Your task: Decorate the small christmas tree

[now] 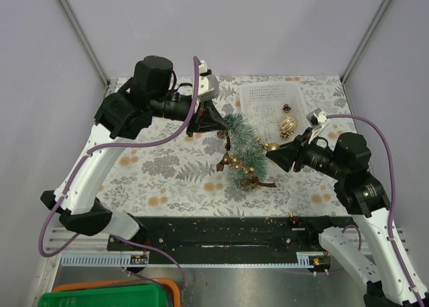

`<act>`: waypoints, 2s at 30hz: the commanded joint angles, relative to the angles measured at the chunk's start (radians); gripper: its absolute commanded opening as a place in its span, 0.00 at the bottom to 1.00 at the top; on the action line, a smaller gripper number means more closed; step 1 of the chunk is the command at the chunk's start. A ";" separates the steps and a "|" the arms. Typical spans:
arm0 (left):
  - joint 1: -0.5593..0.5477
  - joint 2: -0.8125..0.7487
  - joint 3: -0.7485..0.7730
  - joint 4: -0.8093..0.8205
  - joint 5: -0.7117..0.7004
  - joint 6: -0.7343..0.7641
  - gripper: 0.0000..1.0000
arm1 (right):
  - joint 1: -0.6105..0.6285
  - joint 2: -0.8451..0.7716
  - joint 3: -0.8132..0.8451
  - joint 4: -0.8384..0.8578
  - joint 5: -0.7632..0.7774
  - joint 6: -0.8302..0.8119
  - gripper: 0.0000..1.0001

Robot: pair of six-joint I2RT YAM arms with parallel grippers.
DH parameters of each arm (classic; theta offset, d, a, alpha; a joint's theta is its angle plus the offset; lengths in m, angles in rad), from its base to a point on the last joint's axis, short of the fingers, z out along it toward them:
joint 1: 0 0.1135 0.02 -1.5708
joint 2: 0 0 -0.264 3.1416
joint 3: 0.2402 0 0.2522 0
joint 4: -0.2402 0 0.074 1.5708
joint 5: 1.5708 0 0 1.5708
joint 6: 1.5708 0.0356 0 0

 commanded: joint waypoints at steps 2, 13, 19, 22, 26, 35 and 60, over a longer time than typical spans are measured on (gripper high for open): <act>-0.008 0.009 0.020 0.042 0.042 -0.010 0.02 | -0.004 0.011 0.010 0.085 0.009 -0.009 0.45; -0.010 0.007 0.023 0.043 0.039 -0.010 0.02 | -0.004 0.020 -0.046 0.089 0.135 0.034 0.48; -0.010 0.003 0.026 0.042 0.036 -0.010 0.02 | -0.004 0.034 -0.094 0.114 0.139 0.089 0.51; -0.010 0.001 0.024 0.042 0.034 -0.010 0.02 | -0.004 0.028 -0.125 0.132 0.132 0.113 0.58; -0.010 0.003 0.026 0.042 0.034 -0.010 0.02 | -0.004 0.014 -0.138 0.137 0.110 0.127 0.66; -0.008 0.006 0.032 0.042 0.034 -0.011 0.02 | -0.004 -0.017 -0.137 0.113 0.123 0.112 0.70; 0.044 -0.016 0.033 0.114 -0.134 -0.117 0.69 | -0.004 0.107 -0.019 0.036 0.273 0.119 0.80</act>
